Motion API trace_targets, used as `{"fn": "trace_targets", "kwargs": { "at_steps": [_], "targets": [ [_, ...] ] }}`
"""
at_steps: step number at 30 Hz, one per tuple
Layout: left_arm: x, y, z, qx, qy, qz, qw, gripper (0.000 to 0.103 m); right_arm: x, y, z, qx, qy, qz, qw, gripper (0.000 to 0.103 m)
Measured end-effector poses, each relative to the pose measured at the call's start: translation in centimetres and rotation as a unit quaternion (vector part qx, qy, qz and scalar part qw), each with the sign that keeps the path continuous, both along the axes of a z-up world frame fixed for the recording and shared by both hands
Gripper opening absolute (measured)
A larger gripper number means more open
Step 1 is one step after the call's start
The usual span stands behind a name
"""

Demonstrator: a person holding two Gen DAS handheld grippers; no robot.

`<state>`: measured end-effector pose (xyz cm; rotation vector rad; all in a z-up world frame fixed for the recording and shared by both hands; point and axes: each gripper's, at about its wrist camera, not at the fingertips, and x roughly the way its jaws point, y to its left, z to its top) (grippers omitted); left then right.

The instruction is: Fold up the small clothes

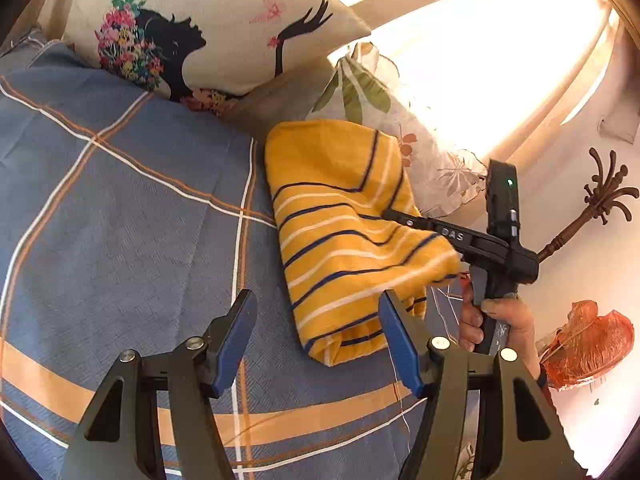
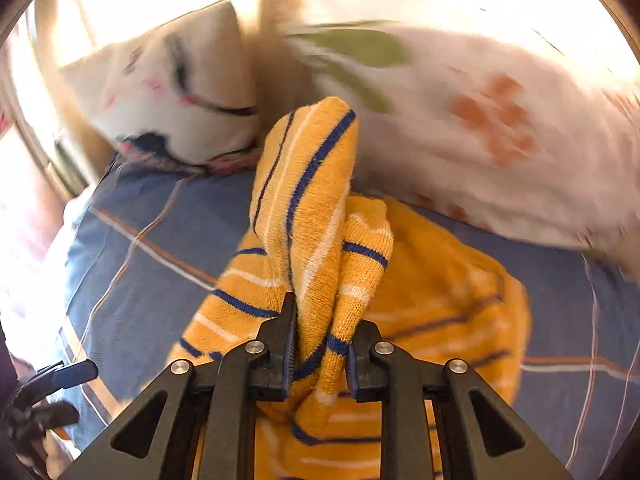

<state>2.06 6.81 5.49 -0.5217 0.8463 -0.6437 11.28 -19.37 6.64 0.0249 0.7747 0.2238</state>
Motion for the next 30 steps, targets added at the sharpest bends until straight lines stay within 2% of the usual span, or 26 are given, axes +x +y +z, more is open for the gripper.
{"fn": "trace_targets", "kwargs": {
  "at_steps": [3,5,7,9,10,11,12,13,16,18,20,22,24,26,27,30],
  "targets": [
    [0.6,-2.4,-0.7,-0.004,0.021,-0.016,0.9996,0.061,-0.9,-5.7,-2.4,0.025,0.016,-0.045,0.999,0.016],
    [1.1,-4.2,-1.1,-0.006,0.029,-0.028,0.9992,0.061,-0.7,-8.9,-3.7,0.038,0.032,-0.057,0.997,0.016],
    [1.2,-5.9,-1.2,0.002,0.034,-0.036,0.9987,0.061,-0.6,-11.1,-4.8,0.057,0.046,-0.075,0.995,0.025],
    [1.3,-7.2,-1.2,0.012,0.037,-0.044,0.9982,0.061,-1.2,-13.2,-4.7,0.098,0.043,-0.084,0.991,0.031],
    [1.2,-7.9,-1.5,0.017,0.037,-0.049,0.9980,0.062,-1.8,-13.9,-4.2,0.106,0.036,-0.095,0.989,0.039],
    [1.1,-8.4,-1.7,0.023,0.037,-0.051,0.9978,0.062,-2.3,-14.3,-3.7,0.099,0.026,-0.107,0.989,0.046],
    [1.1,-8.8,-1.8,0.029,0.036,-0.053,0.9976,0.062,-2.9,-14.5,-3.1,0.097,0.014,-0.106,0.989,0.059],
    [1.1,-9.3,-1.9,0.033,0.036,-0.053,0.9974,0.062,-3.4,-14.6,-2.5,0.103,0.003,-0.095,0.990,0.062],
    [1.2,-10.3,-2.2,0.042,0.039,-0.053,0.9969,0.062,-4.4,-14.4,-1.8,0.123,-0.021,-0.075,0.989,0.062],
    [1.0,-10.4,-2.3,0.047,0.039,-0.051,0.9968,0.062,-3.6,-13.7,-1.9,0.125,-0.028,-0.067,0.989,0.062],
    [0.9,-10.5,-2.1,0.048,0.037,-0.051,0.9969,0.062,-2.0,-12.3,-2.6,0.135,-0.018,-0.063,0.989,0.062],
    [0.9,-10.5,-1.8,0.046,0.035,-0.049,0.9971,0.062,-0.5,-11.7,-3.6,0.170,0.003,-0.048,0.984,0.062],
    [0.8,-10.1,-1.5,0.050,0.029,-0.046,0.9973,0.063,0.5,-11.0,-4.6,0.151,0.033,-0.073,0.985,0.062],
    [0.8,-9.8,-1.1,0.055,0.024,-0.043,0.9973,0.064,0.8,-10.8,-5.3,0.152,0.029,-0.078,0.985,0.062],
    [0.9,-9.6,-1.0,0.056,0.023,-0.040,0.9973,0.064,0.8,-10.7,-5.5,0.160,0.025,-0.071,0.984,0.061],
    [1.6,-9.5,-1.0,0.057,0.027,-0.033,0.9975,0.065,0.4,-10.6,-5.7,0.176,0.008,-0.048,0.983,0.020]
  ]
}}
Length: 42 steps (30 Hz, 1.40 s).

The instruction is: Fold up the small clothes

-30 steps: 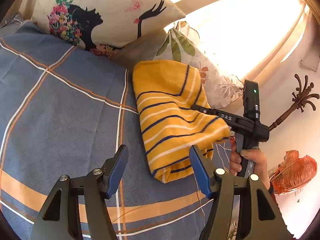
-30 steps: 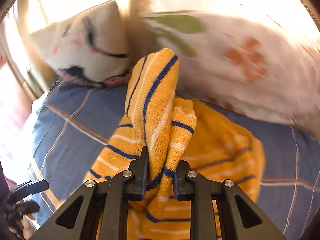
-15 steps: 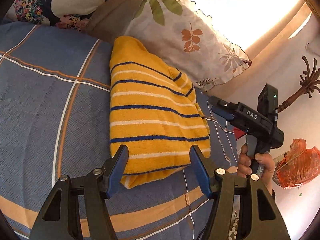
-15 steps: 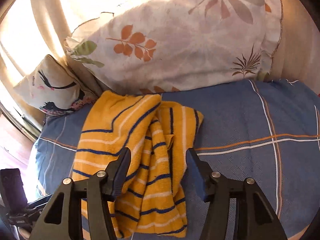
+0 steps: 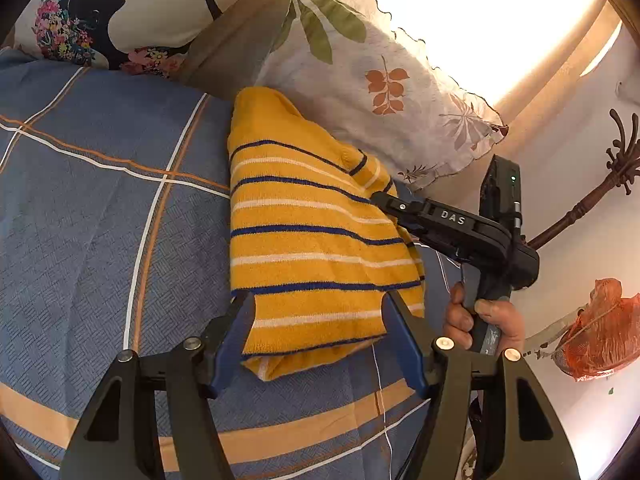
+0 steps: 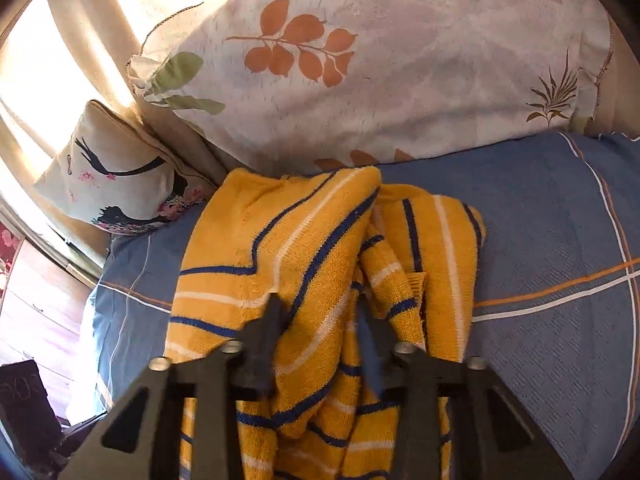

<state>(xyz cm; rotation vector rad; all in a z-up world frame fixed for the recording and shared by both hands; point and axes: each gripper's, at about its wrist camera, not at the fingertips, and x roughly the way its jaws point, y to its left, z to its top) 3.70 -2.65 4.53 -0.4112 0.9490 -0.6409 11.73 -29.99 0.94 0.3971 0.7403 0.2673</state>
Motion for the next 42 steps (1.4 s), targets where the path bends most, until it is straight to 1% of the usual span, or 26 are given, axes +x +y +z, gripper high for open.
{"fn": "trace_targets", "kwargs": {
  "at_steps": [3,6,7,9,11,13,14,17,18,19,20,21,22,24,26,28,29,30,31,32,35,36,38,39,41,42],
  "targets": [
    [0.8,-0.4,0.2,-0.009,0.006,0.002,0.9999,0.065,-0.6,-0.8,0.9,0.047,-0.016,0.030,0.998,0.014],
    [1.4,-1.3,1.0,-0.009,-0.004,-0.007,0.9999,0.065,-1.8,-1.7,2.6,0.027,-0.045,0.032,0.998,0.010],
    [1.6,-1.7,1.3,-0.006,-0.008,-0.010,0.9999,0.065,-2.2,-2.1,3.0,0.015,-0.048,0.026,0.998,0.009],
    [2.2,-3.0,1.6,0.000,-0.013,-0.020,0.9997,0.067,-2.6,-3.5,3.3,-0.009,-0.048,-0.005,0.999,0.001],
    [2.9,-4.5,1.6,0.014,-0.014,-0.030,0.9993,0.067,-2.5,-5.2,2.9,-0.030,-0.037,-0.045,0.998,0.001],
    [3.5,-6.1,0.9,0.031,-0.005,-0.037,0.9988,0.067,-2.1,-6.7,2.0,-0.036,-0.015,-0.072,0.997,0.001],
    [3.7,-6.6,0.5,0.035,-0.001,-0.039,0.9987,0.067,-2.2,-7.3,1.5,-0.027,-0.008,-0.073,0.997,0.002],
    [3.5,-6.8,-0.2,0.029,-0.001,-0.031,0.9991,0.067,-3.2,-7.4,0.9,0.052,-0.020,-0.010,0.998,0.004],
    [3.3,-6.5,-0.1,0.022,-0.003,-0.030,0.9993,0.067,-3.8,-7.1,1.0,0.064,-0.028,0.000,0.998,0.005],
    [3.1,-6.1,-0.1,0.015,-0.003,-0.028,0.9995,0.067,-4.3,-6.7,1.3,0.066,-0.040,0.007,0.997,0.009],
    [2.9,-5.7,0.0,0.009,-0.002,-0.025,0.9997,0.067,-4.7,-6.3,1.6,0.067,-0.049,0.014,0.996,0.021],
    [2.7,-5.2,0.0,0.004,-0.002,-0.020,0.9998,0.067,-5.0,-5.7,1.8,0.072,-0.057,0.024,0.995,0.039],
    [2.5,-4.8,0.1,0.004,-0.002,-0.014,0.9999,0.067,-5.2,-5.1,1.9,0.078,-0.062,0.033,0.994,0.053],
    [2.0,-3.8,0.2,0.008,-0.008,-0.003,0.9999,0.067,-5.0,-4.0,1.7,0.067,-0.052,0.034,0.996,0.059],
    [1.6,-3.1,0.3,0.012,-0.013,0.008,0.9998,0.067,-4.2,-2.8,0.9,0.045,-0.031,0.024,0.998,0.059],
    [1.5,-2.7,0.2,0.009,-0.012,0.018,0.9997,0.068,-2.8,-2.0,-0.4,0.056,-0.012,0.026,0.998,0.058],
    [1.6,-2.4,0.1,0.006,-0.007,0.022,0.9997,0.068,-1.9,-1.7,-1.3,0.073,-0.002,0.033,0.997,0.056],
    [1.7,-2.4,0.0,0.004,0.000,0.025,0.9997,0.068,-1.2,-1.2,-2.0,0.091,0.007,0.041,0.995,0.036],
    [1.8,-2.5,0.1,0.002,0.005,0.026,0.9996,0.068,-0.8,-0.8,-2.3,0.095,0.015,0.043,0.994,0.027],
    [1.8,-2.7,0.3,0.002,0.004,0.024,0.9997,0.068,-0.9,-0.8,-2.2,0.095,0.011,0.040,0.995,0.024],
    [1.7,-2.9,1.6,0.012,-0.022,0.018,0.9995,0.068,-2.6,-2.2,-0.2,0.097,-0.033,0.032,0.994,0.017],
    [1.9,-3.0,1.9,0.016,-0.028,0.016,0.9993,0.068,-3.1,-3.0,0.5,0.089,-0.046,0.018,0.995,0.011],
    [2.5,-3.3,2.2,0.018,-0.030,0.012,0.9993,0.069,-4.1,-5.0,1.6,0.086,-0.062,-0.007,0.994,0.009],
    [2.9,-3.6,2.1,0.020,-0.027,0.008,0.9994,0.070,-4.3,-5.9,1.9,0.084,-0.065,-0.020,0.994,0.006],
    [3.8,-4.8,1.3,0.029,-0.018,-0.009,0.9994,0.071,-4.3,-7.0,1.7,0.078,-0.055,-0.038,0.995,0.006],
    [4.2,-5.4,0.7,0.036,-0.011,-0.012,0.9992,0.071,-4.1,-7.1,1.2,0.064,-0.045,-0.045,0.996,0.006]
  ]
}}
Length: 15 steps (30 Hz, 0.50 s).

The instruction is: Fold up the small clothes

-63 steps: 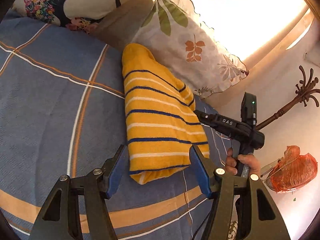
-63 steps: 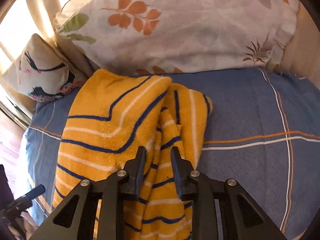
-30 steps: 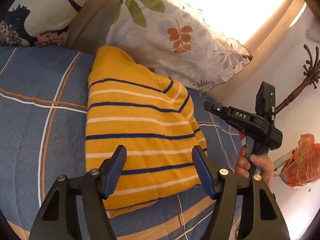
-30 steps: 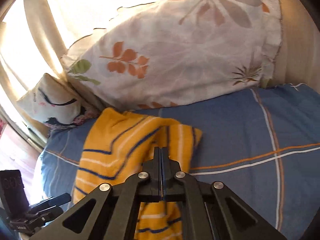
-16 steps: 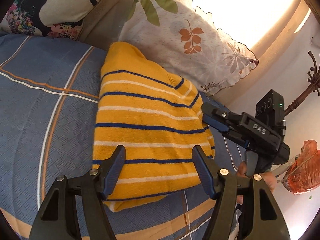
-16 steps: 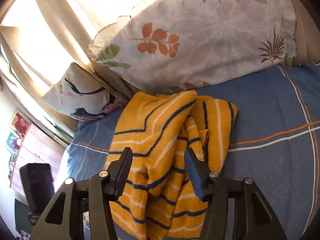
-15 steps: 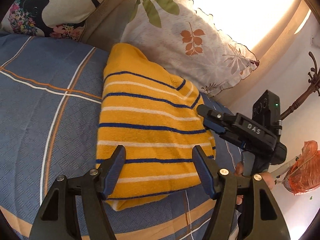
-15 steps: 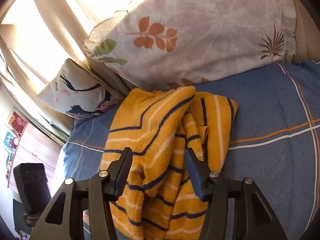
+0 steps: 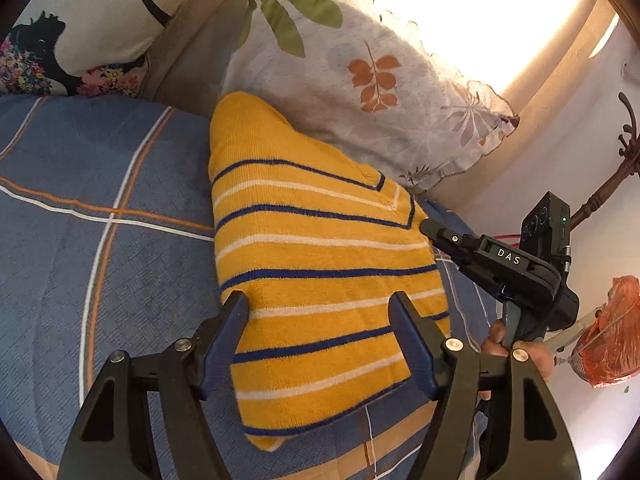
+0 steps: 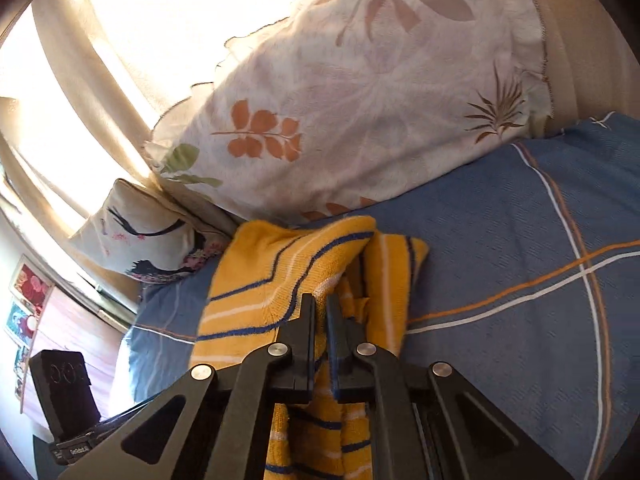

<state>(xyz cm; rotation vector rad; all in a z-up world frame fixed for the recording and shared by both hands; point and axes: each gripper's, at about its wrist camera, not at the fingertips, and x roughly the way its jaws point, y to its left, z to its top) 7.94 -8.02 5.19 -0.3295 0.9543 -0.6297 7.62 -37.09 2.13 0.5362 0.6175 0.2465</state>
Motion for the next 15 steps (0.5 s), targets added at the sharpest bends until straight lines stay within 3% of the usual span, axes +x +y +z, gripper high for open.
{"fn": "trace_targets", "kwargs": {
  "at_steps": [3,9,11,12,14,15],
  "targets": [
    [0.6,-1.5,-1.8,0.014,0.017,-0.007,0.9997,0.072,0.3,0.3,-1.3,-0.028,0.026,-0.003,0.999,0.006],
    [-0.3,-4.0,-3.3,0.051,-0.014,-0.019,0.9984,0.080,1.1,0.2,-3.0,-0.057,0.052,-0.020,0.997,0.006],
    [-0.8,-5.1,-3.6,0.068,-0.036,-0.029,0.9966,0.093,1.5,0.3,-3.5,-0.064,0.061,-0.023,0.996,0.006],
    [-1.1,-5.6,-3.8,0.080,-0.045,-0.032,0.9952,0.095,1.9,0.4,-3.9,-0.067,0.066,-0.024,0.995,0.007],
    [-1.7,-6.2,-3.7,0.105,-0.058,-0.035,0.9921,0.095,2.5,0.4,-4.2,-0.069,0.071,-0.022,0.995,0.010],
    [-2.0,-6.1,-3.4,0.109,-0.058,-0.041,0.9915,0.095,2.5,0.2,-4.3,-0.069,0.074,-0.021,0.995,0.017]
  ]
}}
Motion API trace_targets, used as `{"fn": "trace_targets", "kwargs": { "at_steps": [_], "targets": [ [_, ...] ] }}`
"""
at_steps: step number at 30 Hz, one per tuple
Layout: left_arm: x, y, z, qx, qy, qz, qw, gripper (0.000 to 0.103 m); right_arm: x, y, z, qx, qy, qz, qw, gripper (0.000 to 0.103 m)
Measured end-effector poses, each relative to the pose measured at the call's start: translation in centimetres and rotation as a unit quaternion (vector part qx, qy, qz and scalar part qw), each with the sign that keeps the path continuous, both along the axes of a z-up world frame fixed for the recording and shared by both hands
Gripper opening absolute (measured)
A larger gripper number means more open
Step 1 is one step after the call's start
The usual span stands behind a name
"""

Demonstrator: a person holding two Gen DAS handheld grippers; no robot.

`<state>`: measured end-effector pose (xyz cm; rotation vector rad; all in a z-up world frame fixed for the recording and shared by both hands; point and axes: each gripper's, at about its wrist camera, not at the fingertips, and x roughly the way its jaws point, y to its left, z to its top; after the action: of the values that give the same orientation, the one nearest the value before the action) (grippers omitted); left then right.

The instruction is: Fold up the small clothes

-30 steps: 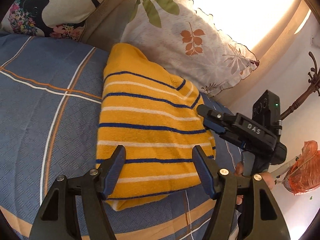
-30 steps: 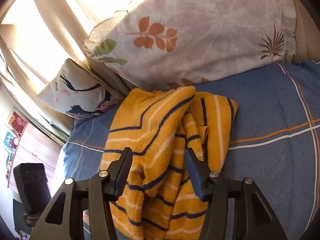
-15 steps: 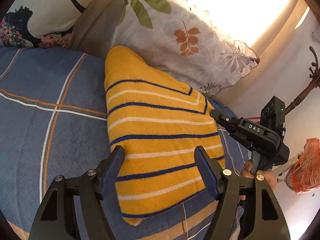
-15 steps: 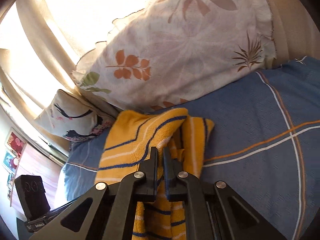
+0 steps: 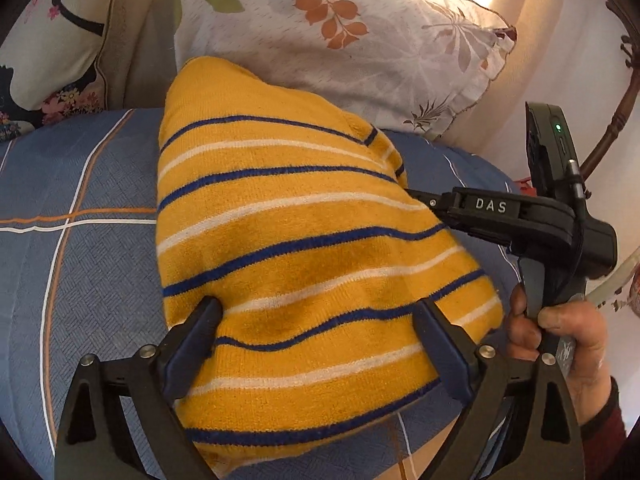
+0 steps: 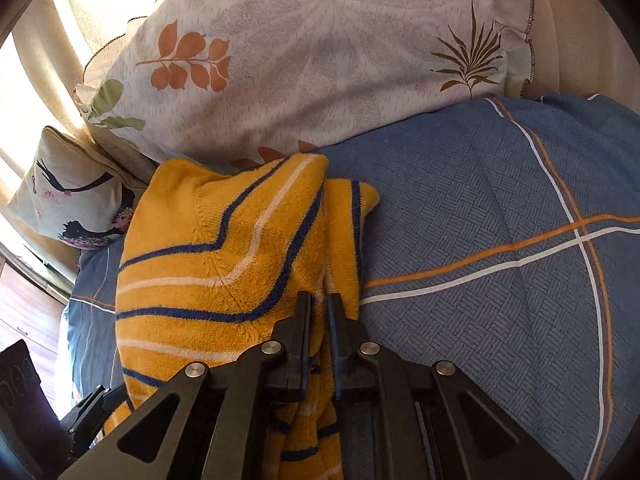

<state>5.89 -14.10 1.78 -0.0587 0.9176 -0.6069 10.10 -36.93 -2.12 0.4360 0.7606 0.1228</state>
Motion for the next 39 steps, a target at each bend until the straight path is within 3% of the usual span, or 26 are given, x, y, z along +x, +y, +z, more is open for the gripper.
{"fn": "trace_targets", "kwargs": {
  "at_steps": [3,4,7,9,12,15,17,18,19,20,21,22,25,26,28,30,33,37,39],
  "targets": [
    [-1.3,1.6,1.3,-0.018,0.000,-0.028,0.9995,0.095,-0.5,-1.0,-0.1,-0.026,0.016,-0.020,0.999,0.061],
    [-1.7,2.5,1.7,-0.021,-0.001,-0.034,0.9992,0.095,-0.8,-1.5,-0.3,-0.023,0.019,-0.022,0.999,0.063],
    [-2.3,5.2,3.1,-0.035,-0.010,-0.020,0.9991,0.095,-2.6,-2.6,-0.2,-0.014,0.018,-0.032,0.999,0.063],
    [-2.2,6.8,3.6,-0.053,-0.008,-0.002,0.9986,0.095,-4.9,-2.6,0.7,-0.004,-0.022,-0.036,0.999,0.063],
    [-1.4,7.5,3.5,-0.066,0.005,0.016,0.9977,0.095,-8.9,-2.0,2.3,0.062,-0.106,-0.020,0.992,0.063],
    [-0.8,7.5,1.8,-0.105,0.065,0.016,0.9922,0.094,-10.0,-0.3,3.1,0.131,-0.133,0.040,0.982,0.063],
    [-1.2,6.7,0.4,-0.113,0.102,0.005,0.9883,0.093,-9.0,0.8,2.3,0.195,-0.113,0.100,0.969,0.063],
    [-1.8,6.0,-0.1,-0.091,0.100,0.006,0.9908,0.093,-8.4,1.3,1.5,0.214,-0.093,0.113,0.966,0.063],
    [-2.6,5.4,0.0,-0.065,0.073,0.005,0.9952,0.093,-7.8,1.6,0.5,0.214,-0.072,0.111,0.968,0.063],
    [-3.2,4.8,0.3,-0.038,0.053,-0.003,0.9979,0.093,-7.3,1.9,-0.5,0.197,-0.054,0.099,0.974,0.063],
    [-3.7,4.5,0.4,-0.021,0.050,-0.012,0.9985,0.093,-6.9,1.9,-1.5,0.171,-0.036,0.083,0.981,0.056],
    [-3.9,4.6,0.7,-0.020,0.053,-0.017,0.9983,0.093,-6.7,1.8,-2.3,0.154,-0.026,0.075,0.985,0.043],
    [-3.9,6.4,1.9,-0.056,0.064,-0.022,0.9962,0.093,-7.4,1.4,-2.5,0.134,-0.030,0.071,0.988,0.037],
    [-3.6,7.2,2.3,-0.064,0.057,-0.014,0.9962,0.093,-7.9,1.3,-2.1,0.129,-0.030,0.069,0.989,0.039],
    [-2.4,8.6,3.0,-0.075,0.036,0.012,0.9965,0.093,-9.0,0.8,-0.3,0.094,-0.047,0.055,0.993,0.068],
    [-0.5,9.6,3.1,-0.088,0.027,0.037,0.9951,0.093,-9.5,0.0,1.9,0.056,-0.080,0.037,0.995,0.074],
    [3.5,9.7,1.7,-0.126,0.072,0.035,0.9888,0.093,-8.1,-1.5,3.5,0.047,-0.094,0.005,0.994,0.092],
    [7.8,8.4,-1.9,-0.192,0.163,-0.003,0.9677,0.093,-2.9,-2.9,1.5,0.101,-0.035,0.017,0.994,0.093],
    [8.5,7.1,-2.9,-0.218,0.176,-0.017,0.9600,0.093,-1.2,-3.2,-0.1,0.131,-0.018,0.019,0.991,0.093]
  ]
}}
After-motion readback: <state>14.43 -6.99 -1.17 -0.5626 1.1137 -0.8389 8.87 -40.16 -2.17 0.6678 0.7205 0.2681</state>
